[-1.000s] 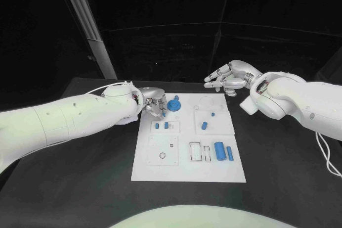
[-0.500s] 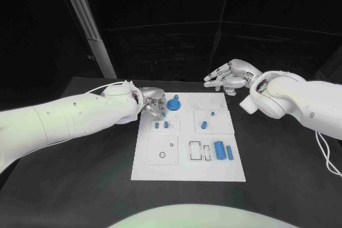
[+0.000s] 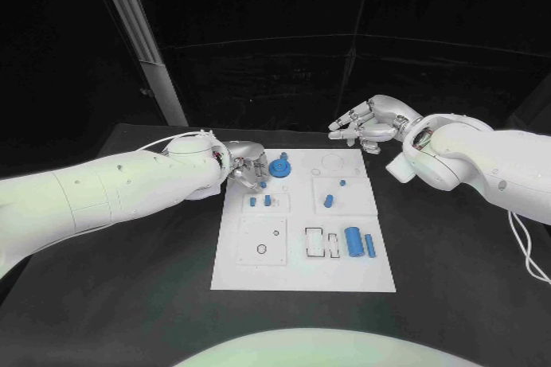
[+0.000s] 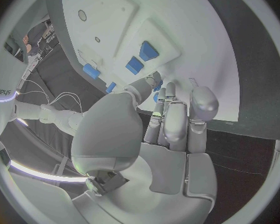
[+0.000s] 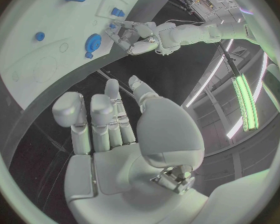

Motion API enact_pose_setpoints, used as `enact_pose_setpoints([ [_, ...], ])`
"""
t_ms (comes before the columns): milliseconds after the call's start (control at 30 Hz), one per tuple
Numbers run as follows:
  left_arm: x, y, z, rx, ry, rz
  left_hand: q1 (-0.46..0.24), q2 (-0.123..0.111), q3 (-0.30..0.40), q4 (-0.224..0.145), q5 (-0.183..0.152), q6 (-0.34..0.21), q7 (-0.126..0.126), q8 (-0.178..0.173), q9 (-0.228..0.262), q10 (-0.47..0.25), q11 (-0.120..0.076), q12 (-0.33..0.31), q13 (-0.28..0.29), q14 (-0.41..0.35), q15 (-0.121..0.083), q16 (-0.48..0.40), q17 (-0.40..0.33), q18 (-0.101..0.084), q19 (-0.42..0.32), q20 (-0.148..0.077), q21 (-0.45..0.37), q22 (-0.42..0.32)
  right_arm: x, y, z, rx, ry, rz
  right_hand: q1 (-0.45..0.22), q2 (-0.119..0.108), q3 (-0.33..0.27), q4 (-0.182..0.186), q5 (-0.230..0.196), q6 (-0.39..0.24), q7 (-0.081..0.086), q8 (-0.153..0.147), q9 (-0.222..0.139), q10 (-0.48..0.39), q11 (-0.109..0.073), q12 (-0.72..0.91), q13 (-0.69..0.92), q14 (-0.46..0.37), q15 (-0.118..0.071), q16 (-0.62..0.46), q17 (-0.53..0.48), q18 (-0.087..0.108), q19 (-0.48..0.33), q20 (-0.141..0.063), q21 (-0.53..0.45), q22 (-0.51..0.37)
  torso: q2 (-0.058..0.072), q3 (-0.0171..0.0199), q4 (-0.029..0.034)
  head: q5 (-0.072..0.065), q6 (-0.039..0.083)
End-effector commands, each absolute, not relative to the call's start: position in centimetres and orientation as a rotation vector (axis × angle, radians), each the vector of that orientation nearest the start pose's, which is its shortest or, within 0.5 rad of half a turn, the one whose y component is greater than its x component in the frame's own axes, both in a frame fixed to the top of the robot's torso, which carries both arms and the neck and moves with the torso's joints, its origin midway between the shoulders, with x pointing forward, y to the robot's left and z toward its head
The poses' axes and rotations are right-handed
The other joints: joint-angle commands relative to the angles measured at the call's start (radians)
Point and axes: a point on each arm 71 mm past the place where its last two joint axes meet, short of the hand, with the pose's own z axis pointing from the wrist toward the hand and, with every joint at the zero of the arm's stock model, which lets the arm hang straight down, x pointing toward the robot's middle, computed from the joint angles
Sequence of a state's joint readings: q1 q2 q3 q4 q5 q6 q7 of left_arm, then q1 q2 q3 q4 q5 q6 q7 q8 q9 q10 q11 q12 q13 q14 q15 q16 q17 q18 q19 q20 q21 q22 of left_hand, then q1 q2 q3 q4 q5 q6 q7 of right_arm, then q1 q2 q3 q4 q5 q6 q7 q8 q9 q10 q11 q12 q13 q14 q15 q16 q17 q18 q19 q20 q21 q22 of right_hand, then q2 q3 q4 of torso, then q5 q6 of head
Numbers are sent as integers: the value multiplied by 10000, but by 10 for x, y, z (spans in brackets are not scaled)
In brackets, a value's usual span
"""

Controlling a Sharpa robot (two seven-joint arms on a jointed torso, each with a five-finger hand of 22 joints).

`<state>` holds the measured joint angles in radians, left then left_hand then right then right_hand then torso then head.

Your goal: Assemble the parts on the task board

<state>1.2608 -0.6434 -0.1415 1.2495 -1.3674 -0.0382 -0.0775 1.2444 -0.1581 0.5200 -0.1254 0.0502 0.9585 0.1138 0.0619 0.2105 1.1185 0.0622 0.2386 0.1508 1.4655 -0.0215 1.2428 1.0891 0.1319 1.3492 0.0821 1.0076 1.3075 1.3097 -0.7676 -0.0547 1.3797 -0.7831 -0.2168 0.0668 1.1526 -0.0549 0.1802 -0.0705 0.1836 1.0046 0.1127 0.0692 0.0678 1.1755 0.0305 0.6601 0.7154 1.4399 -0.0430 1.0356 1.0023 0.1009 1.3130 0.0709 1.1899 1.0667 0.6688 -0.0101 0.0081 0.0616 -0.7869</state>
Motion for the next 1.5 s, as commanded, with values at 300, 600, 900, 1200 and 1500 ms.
enact_pose_setpoints([
  [300,526,185,-220,2166,19562,-5650,5,-188,-137,57,-17,-331,28,6,-215,-7,12,-101,-144,155,26,-117,-159,-149,-72,46,-154,55,528,-205,-150,2575,17643,9615,275,-49,430,-366,60,115,53,13,27,-574,48,-1400,-1150,69,36,-390,-140,104,-17,1,-136,-26,-4,-1,2,-8,26],
  [600,522,216,-204,-1050,18399,-8688,318,69,64,14,54,517,236,373,-251,-2,117,-57,-329,-452,98,-1447,-1841,141,-804,129,-1798,-695,526,-217,-153,-527,17661,6925,927,-60,1577,-1396,-24,1339,-36,221,203,-413,116,-3457,-3108,302,74,-82,287,-19,339,17,318,568,-23,5,-2,-144,125],
  [900,520,242,-186,-7852,15230,-13968,355,530,103,-7,351,1084,297,484,-195,208,99,429,-173,-1543,116,-4199,-4818,509,-1930,137,-4337,-1979,518,-216,-167,-3125,16989,4949,801,-178,1921,-1816,-33,1470,77,-42,198,-477,310,-4735,-4400,409,257,312,692,-100,506,153,685,1029,-20,-1,1,-297,269],
  [1200,512,241,-184,-9788,14406,-15497,219,670,-155,75,316,1137,278,444,-183,146,98,576,-120,-1649,133,-4508,-5029,509,-2004,164,-4670,-2236,508,-205,-182,-3899,16620,4764,737,-370,1979,-2060,-54,839,263,-82,6,-806,529,-5378,-5183,439,437,411,746,-139,593,311,904,1296,-5,-6,11,-355,333],
  [1500,508,237,-184,-9998,14379,-15848,243,713,-200,51,321,1153,274,434,-177,125,94,618,-105,-1679,133,-4587,-5083,510,-2013,165,-4759,-2307,504,-197,-197,-4084,16837,4828,788,-401,1934,-2126,-122,563,363,-81,-35,-910,614,-5666,-5578,416,499,341,631,-136,573,374,931,1329,12,4,2,-398,348],
])
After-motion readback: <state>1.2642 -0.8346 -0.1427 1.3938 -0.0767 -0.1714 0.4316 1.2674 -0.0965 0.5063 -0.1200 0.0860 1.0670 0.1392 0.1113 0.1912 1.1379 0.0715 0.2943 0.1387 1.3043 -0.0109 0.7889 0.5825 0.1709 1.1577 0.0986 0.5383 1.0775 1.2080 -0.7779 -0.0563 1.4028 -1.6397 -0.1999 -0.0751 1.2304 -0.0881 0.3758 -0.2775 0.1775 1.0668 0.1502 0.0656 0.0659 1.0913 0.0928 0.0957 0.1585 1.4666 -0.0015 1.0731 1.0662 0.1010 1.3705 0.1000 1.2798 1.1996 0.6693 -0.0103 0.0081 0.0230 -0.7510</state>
